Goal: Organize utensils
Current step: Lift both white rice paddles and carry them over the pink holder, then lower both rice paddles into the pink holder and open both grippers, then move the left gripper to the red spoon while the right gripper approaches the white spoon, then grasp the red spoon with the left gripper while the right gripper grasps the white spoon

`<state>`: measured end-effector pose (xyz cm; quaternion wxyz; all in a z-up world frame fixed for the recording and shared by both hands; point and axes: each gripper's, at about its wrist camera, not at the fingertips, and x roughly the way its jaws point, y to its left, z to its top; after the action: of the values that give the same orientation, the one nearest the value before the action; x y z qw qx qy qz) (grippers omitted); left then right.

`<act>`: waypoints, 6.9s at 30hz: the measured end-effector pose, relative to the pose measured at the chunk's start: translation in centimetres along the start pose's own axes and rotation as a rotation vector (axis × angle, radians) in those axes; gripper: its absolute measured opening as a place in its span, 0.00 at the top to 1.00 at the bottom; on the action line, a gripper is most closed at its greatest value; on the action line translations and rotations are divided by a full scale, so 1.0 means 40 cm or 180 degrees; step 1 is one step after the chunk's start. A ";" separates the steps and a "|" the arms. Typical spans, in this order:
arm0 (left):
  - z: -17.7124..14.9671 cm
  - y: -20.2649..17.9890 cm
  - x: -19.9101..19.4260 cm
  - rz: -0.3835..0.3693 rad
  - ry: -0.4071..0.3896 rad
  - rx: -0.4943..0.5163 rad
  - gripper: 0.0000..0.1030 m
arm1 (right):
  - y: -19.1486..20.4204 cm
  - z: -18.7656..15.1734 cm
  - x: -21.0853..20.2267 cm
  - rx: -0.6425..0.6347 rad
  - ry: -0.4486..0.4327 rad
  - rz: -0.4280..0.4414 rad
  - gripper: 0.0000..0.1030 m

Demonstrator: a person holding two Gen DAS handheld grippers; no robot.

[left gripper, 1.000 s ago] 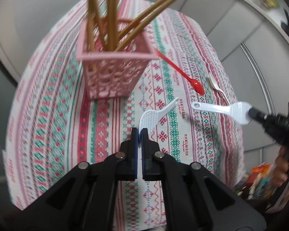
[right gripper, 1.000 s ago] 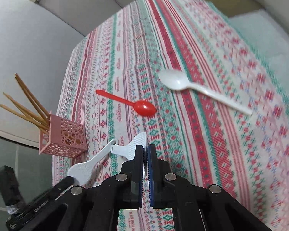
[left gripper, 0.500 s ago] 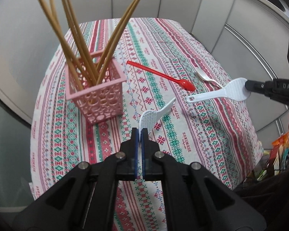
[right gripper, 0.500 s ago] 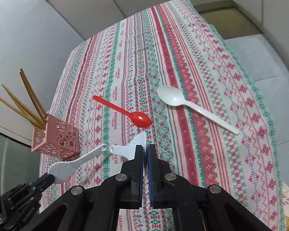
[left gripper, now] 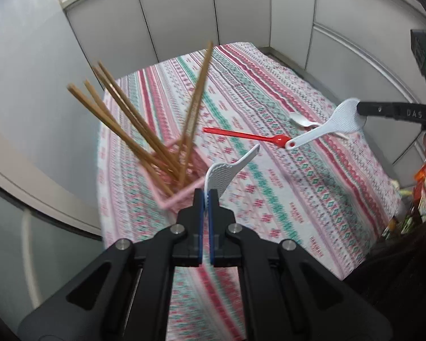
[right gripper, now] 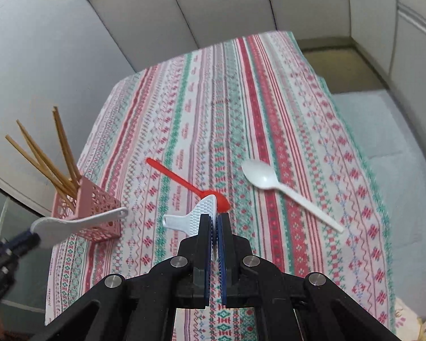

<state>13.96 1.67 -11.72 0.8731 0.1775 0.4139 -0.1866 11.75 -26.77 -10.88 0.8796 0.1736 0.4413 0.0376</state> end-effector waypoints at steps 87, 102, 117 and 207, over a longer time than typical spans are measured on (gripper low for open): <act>-0.048 0.206 0.052 -0.0364 0.0037 -0.1091 0.58 | 0.487 0.083 0.114 -0.1066 -0.0058 0.0424 0.62; -0.033 0.118 0.055 -0.0488 0.0038 -0.0903 0.43 | 0.249 0.095 0.069 -0.0716 -0.0052 0.0037 0.55; 0.030 -0.070 0.124 -0.0547 0.0192 -0.0258 0.26 | -0.020 0.063 0.123 -0.0464 0.0235 -0.0549 0.40; 0.216 -0.184 0.216 -0.1084 0.0051 -0.0076 0.96 | -0.179 0.063 0.405 -0.0554 0.0866 -0.0641 0.92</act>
<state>21.23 -10.29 -14.57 0.8277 0.0959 0.4471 -0.3254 22.95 -30.61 -24.29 0.8229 0.0451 0.5663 0.0105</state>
